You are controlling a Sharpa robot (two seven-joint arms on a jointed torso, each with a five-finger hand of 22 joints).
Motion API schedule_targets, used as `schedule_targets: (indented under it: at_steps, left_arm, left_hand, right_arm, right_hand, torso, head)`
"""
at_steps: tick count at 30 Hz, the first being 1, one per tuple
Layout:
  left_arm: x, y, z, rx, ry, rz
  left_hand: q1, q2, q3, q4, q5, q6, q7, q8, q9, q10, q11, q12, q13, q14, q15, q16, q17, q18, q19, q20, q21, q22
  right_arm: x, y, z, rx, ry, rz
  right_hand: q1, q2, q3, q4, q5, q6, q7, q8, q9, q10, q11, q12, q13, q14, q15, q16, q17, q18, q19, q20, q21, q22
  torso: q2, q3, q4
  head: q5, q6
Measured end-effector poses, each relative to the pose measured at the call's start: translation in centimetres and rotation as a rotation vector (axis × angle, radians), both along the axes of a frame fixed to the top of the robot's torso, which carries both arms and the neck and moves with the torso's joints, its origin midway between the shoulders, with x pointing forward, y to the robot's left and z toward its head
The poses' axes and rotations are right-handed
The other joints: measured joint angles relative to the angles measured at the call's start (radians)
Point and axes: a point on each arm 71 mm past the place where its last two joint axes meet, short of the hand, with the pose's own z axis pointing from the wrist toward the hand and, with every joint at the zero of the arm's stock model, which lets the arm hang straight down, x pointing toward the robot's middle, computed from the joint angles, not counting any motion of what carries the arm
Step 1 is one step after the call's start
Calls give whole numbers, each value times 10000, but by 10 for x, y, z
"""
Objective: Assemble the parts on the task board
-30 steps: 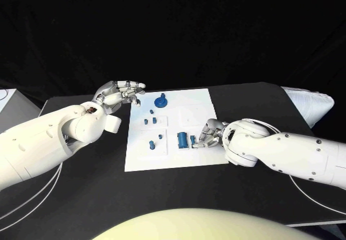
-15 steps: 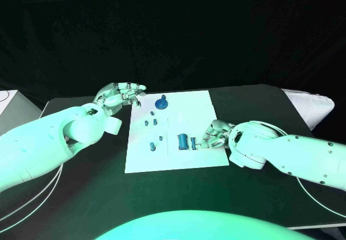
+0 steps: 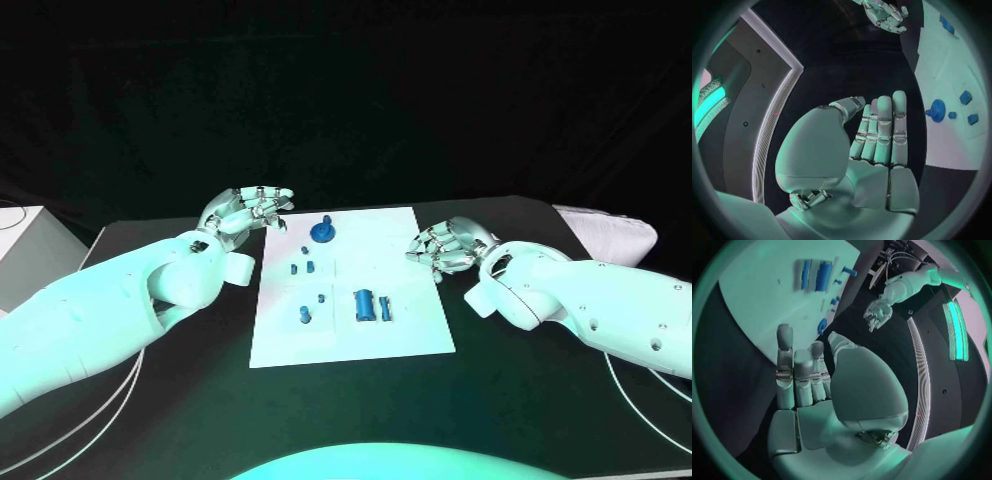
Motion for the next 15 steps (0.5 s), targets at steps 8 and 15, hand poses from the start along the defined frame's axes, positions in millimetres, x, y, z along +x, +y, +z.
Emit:
schedule_targets:
  at_steps: [8,15]
  left_arm:
    - [9,-6,-13,-326,57,731]
    - [15,-5,-20,-454,113,1143]
  left_hand:
    - [-215,-215,-18,442,-44,-696,146,-149,-182,-310,319,-1107,-733,-1846,531,-2558,-1197,0,-1683,541,-2289,-1221]
    - [-56,-268,-626,810,-80,-1027,-49,-262,-527,-304,820,-3424,-1456,-2109,1145,-6713,-2437,0,-1722,1383,-6110,-4103]
  right_arm:
    - [33,-28,-2,1727,-811,-1349]
    - [45,-40,-6,3006,-1046,-2069]
  right_hand:
    - [782,-645,1802,-119,-458,-437,327,-681,-1221,-565,365,-3585,-4592,-1909,524,-4935,-3399,-2,-1140,536,-2265,-2879]
    - [357,-817,2278,-553,-835,-207,469,-1122,-1954,-170,646,-5180,-7517,-2245,944,-7490,-4910,-4,-2089,1058,-2343,-5800]
  torso:
    - [-332,-99,-79]
    - [-551,-93,-128]
  head:
    - [175,453]
    - [268,702]
